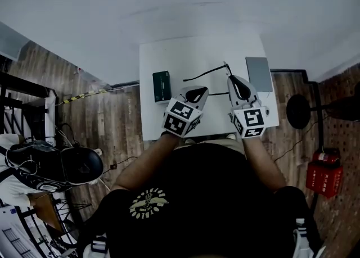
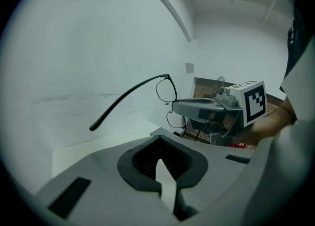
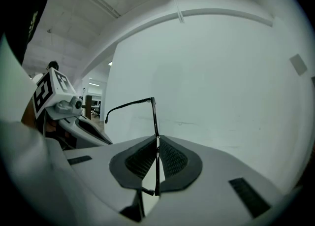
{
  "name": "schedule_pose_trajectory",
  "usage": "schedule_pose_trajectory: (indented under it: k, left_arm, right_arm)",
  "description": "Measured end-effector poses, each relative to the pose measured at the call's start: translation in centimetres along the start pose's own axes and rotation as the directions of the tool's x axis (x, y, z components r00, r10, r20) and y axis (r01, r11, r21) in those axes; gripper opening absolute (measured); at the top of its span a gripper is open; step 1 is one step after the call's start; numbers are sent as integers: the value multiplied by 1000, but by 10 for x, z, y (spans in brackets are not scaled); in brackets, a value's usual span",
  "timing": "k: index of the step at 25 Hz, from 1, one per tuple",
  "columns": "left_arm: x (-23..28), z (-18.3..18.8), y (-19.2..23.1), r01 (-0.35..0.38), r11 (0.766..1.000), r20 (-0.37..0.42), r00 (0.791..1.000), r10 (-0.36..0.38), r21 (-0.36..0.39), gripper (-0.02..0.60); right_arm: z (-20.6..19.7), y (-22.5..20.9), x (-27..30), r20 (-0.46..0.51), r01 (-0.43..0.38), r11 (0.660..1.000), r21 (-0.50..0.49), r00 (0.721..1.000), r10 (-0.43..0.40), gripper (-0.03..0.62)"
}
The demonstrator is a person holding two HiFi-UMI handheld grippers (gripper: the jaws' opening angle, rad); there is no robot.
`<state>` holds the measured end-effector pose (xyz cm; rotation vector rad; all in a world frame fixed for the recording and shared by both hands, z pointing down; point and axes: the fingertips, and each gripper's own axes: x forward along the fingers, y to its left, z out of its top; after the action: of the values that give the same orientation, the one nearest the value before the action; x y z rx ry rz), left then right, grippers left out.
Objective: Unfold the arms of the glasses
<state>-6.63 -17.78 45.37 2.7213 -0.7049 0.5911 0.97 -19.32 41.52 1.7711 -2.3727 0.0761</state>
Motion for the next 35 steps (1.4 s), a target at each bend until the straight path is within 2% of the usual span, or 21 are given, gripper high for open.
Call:
schedule_pose_trajectory:
  k: [7,16,19,25,30,35]
  left_arm:
    - [10,-11,-11,26,999,-27,999,-27,-29,6]
    - [42,-8,-34,10,999,-49,999,-12,-47,7]
    - [61,-4,-35,3,998,-50,999,-6,-64,6]
    - [87,9,-62,-19,997,-41,999,16,-73,6]
    - [103,20,-69,-62,994,-36,998,59,-90,6]
    - [105,29,-68,-130,985,30,990,134,-112,8]
  right_arm:
    - [-2,-15,-4,10,-9,992,126,1000,8,18]
    - [-1,-49,-7,28,-62,982,180,998,58,20]
    - [-1,-67,-1,29,-78,980,183,997,74,18]
    - [0,-105,-15,39,-104,974,201,994,98,20]
    - [-5,-127,-11,29,-136,971,194,991,133,20]
    - [-18,-151,-6,3,-152,968,198,988,155,18]
